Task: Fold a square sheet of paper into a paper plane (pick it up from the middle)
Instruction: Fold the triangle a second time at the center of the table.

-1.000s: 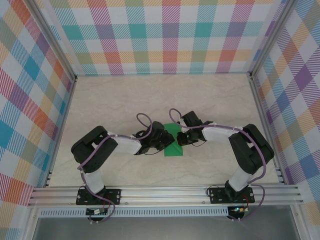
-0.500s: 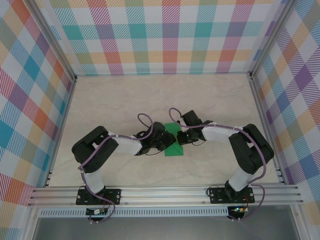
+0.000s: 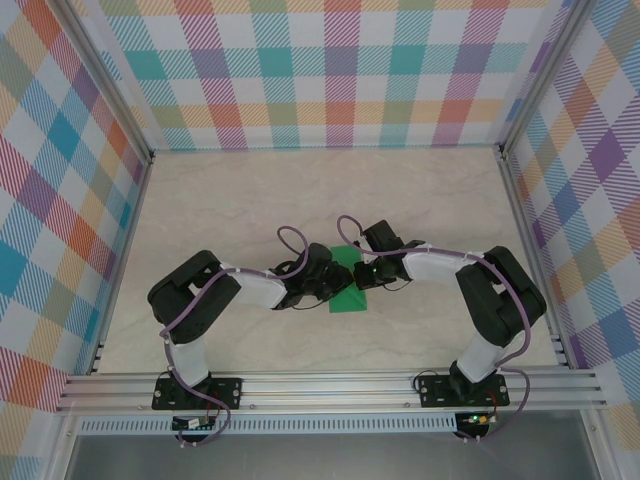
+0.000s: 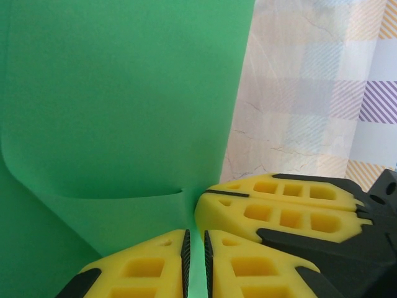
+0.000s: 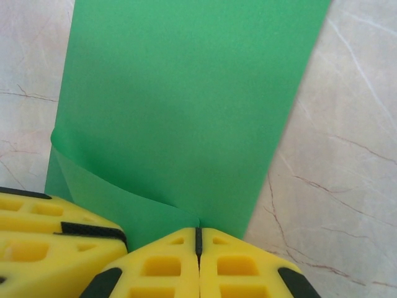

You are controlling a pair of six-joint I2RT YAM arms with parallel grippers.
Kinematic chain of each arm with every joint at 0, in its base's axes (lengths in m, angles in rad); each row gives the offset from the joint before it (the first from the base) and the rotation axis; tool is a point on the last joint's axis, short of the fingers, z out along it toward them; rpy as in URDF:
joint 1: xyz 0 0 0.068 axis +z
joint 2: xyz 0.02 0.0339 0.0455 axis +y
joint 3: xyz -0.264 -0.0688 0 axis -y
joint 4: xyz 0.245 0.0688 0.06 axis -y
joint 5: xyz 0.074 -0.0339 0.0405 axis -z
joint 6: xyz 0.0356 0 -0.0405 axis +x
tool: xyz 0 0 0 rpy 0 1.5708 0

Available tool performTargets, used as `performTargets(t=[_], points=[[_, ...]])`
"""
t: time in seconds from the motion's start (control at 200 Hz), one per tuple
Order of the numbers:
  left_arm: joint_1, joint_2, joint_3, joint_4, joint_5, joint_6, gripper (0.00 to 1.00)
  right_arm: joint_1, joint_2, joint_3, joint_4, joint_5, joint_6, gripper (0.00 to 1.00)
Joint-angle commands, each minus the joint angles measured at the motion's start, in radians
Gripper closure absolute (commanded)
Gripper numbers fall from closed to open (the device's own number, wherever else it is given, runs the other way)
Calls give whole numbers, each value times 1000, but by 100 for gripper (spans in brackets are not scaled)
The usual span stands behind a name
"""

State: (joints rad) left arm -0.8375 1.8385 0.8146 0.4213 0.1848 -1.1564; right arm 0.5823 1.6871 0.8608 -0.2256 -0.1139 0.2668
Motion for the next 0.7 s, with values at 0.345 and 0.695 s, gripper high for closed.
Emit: performTargets(t=[0.345, 0.695], points=[[-24, 60, -10, -30, -37, -22, 85, -4, 17, 20, -10, -1, -8, 91], [-32, 88, -25, -26, -47, -34, 87, -32, -215, -14, -118, 51, 88, 68]])
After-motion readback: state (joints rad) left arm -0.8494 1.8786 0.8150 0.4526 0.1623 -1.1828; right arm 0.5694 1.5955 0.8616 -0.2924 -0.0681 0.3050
